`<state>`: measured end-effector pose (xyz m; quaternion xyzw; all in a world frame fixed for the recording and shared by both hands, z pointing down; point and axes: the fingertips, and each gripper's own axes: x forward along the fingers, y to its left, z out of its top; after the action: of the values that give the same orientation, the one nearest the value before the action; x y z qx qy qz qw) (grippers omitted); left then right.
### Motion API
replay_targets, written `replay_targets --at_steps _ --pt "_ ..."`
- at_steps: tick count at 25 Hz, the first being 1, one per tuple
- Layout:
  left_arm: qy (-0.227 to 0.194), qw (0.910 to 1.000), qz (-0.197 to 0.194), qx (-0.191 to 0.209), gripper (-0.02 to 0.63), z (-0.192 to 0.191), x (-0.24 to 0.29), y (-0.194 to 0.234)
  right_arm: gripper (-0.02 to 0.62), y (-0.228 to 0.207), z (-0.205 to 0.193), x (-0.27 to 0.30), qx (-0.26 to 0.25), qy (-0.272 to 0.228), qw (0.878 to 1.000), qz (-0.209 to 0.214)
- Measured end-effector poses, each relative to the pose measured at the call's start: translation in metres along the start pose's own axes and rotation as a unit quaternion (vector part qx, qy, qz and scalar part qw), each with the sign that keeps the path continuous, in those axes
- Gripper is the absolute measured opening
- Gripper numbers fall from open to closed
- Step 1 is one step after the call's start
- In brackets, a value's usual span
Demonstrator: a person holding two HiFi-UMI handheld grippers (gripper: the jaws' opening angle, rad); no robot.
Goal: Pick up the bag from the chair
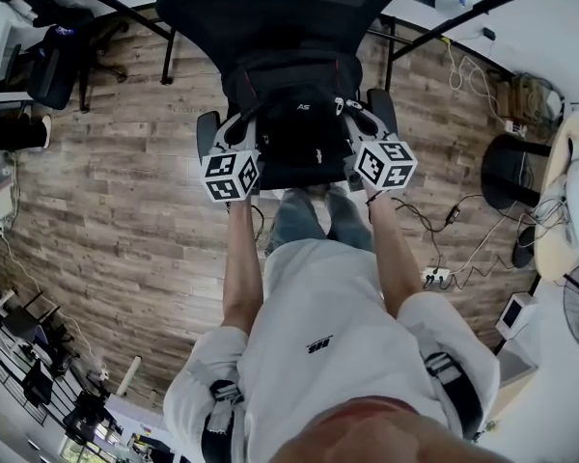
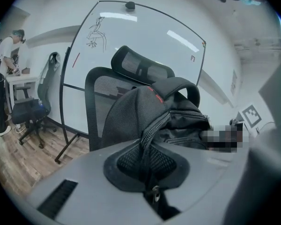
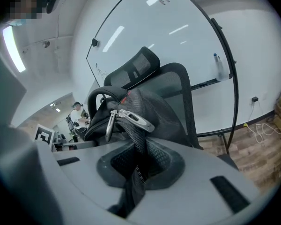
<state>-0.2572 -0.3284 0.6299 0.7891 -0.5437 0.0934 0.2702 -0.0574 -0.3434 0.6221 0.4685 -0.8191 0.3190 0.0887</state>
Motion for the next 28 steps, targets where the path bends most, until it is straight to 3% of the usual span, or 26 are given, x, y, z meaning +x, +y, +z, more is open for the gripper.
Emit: replay_targets --at_steps 18,28 --pt "-0.098 0.9946 -0.020 0.026 0.020 0.110 -0.079 -0.043 0.012 0.070 0.096 -0.073 -0.013 -0.090 0.995 0.042" --pt "-0.132 0.9887 -0.051 0.050 0.020 0.139 -0.140 -0.074 0.012 0.111 0.116 -0.133 -0.021 -0.126 0.992 0.024"
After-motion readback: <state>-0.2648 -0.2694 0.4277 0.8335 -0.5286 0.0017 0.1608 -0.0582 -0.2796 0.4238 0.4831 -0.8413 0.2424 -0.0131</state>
